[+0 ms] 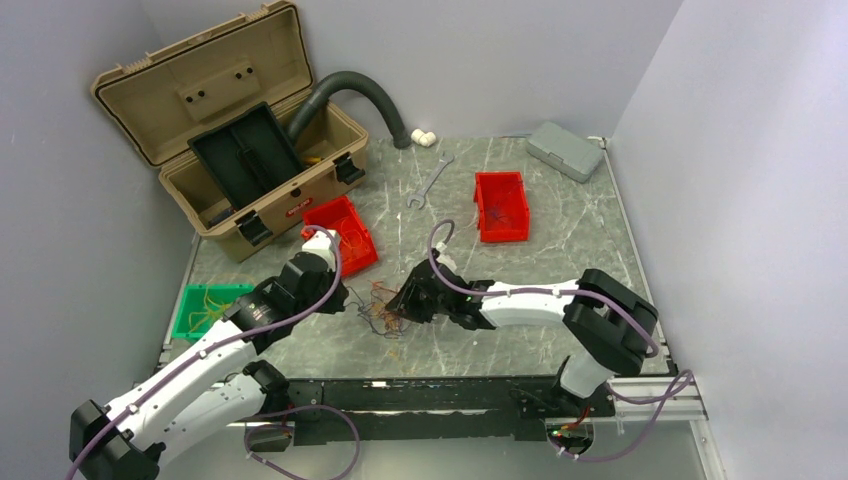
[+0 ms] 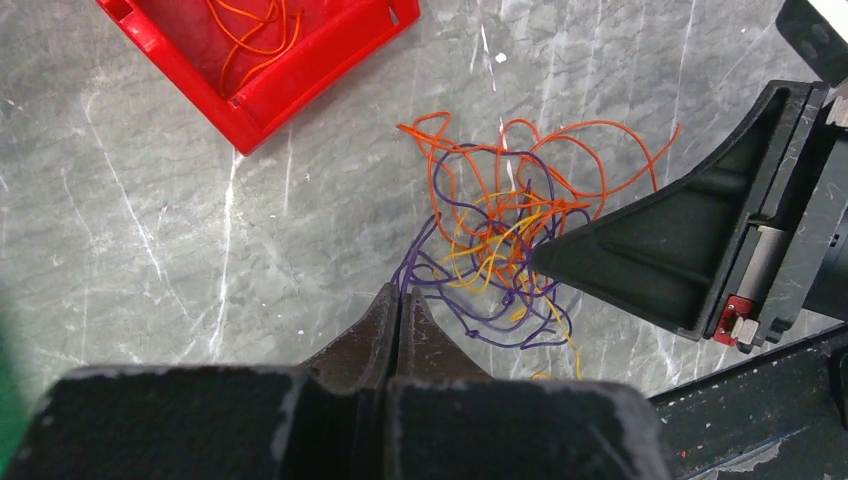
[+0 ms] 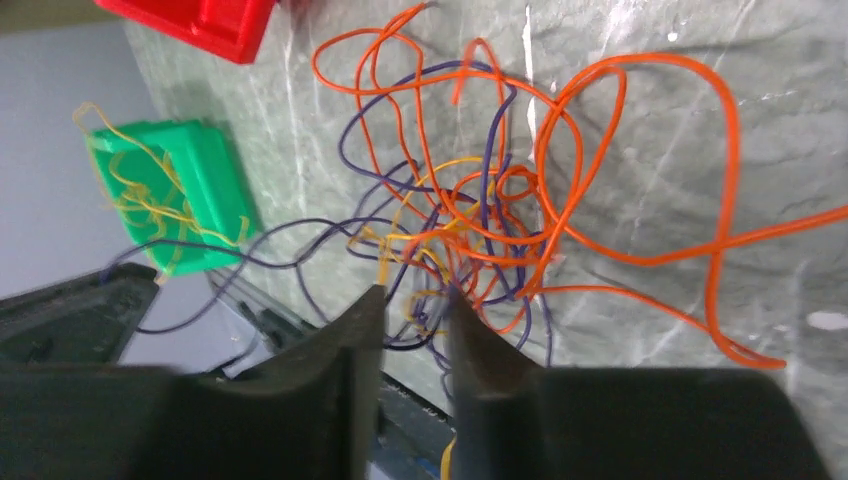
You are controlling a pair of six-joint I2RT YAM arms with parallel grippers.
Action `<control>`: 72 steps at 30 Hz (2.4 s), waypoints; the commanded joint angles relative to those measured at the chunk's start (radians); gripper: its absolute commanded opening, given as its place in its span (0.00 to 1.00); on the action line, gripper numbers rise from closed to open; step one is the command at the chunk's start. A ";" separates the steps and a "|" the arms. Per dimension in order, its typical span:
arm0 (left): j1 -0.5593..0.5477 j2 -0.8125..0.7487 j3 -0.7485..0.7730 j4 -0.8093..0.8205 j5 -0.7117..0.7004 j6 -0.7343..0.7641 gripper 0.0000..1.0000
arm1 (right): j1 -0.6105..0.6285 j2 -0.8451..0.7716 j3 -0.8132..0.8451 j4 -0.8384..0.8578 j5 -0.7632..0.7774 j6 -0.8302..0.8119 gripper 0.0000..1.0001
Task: Untangle the cables
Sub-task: Untie the cable.
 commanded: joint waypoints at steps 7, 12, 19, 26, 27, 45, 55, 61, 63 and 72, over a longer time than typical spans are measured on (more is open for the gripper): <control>0.003 -0.034 0.050 -0.011 -0.051 0.018 0.00 | -0.075 -0.194 -0.071 -0.069 0.124 -0.055 0.00; 0.006 -0.056 0.077 -0.077 -0.126 0.001 0.00 | -0.178 -0.469 -0.168 -0.337 0.286 -0.161 0.00; 0.033 -0.063 0.093 -0.166 -0.248 -0.081 0.00 | -0.507 -0.849 -0.261 -0.615 0.331 -0.327 0.00; 0.079 -0.044 0.189 -0.349 -0.398 -0.184 0.00 | -0.661 -0.906 -0.157 -0.820 0.490 -0.408 0.00; 0.081 -0.049 0.197 -0.358 -0.404 -0.187 0.00 | -0.663 -0.904 -0.143 -0.839 0.515 -0.406 0.00; 0.081 -0.075 0.336 -0.512 -0.523 -0.195 0.00 | -0.667 -0.890 -0.013 -0.930 0.677 -0.461 0.00; 0.081 -0.194 0.297 -0.081 0.081 0.170 0.00 | -0.651 -0.806 -0.045 -0.641 0.011 -0.877 0.92; 0.080 -0.100 0.300 -0.089 0.155 0.158 0.00 | -0.391 -0.658 -0.048 -0.527 -0.020 -0.889 0.87; 0.080 -0.096 0.303 -0.098 0.132 0.154 0.00 | -0.282 -0.561 -0.013 -0.529 0.044 -0.900 0.89; 0.082 -0.130 0.318 -0.165 -0.008 0.129 0.00 | -0.122 -0.203 0.064 -0.464 0.113 -0.892 0.96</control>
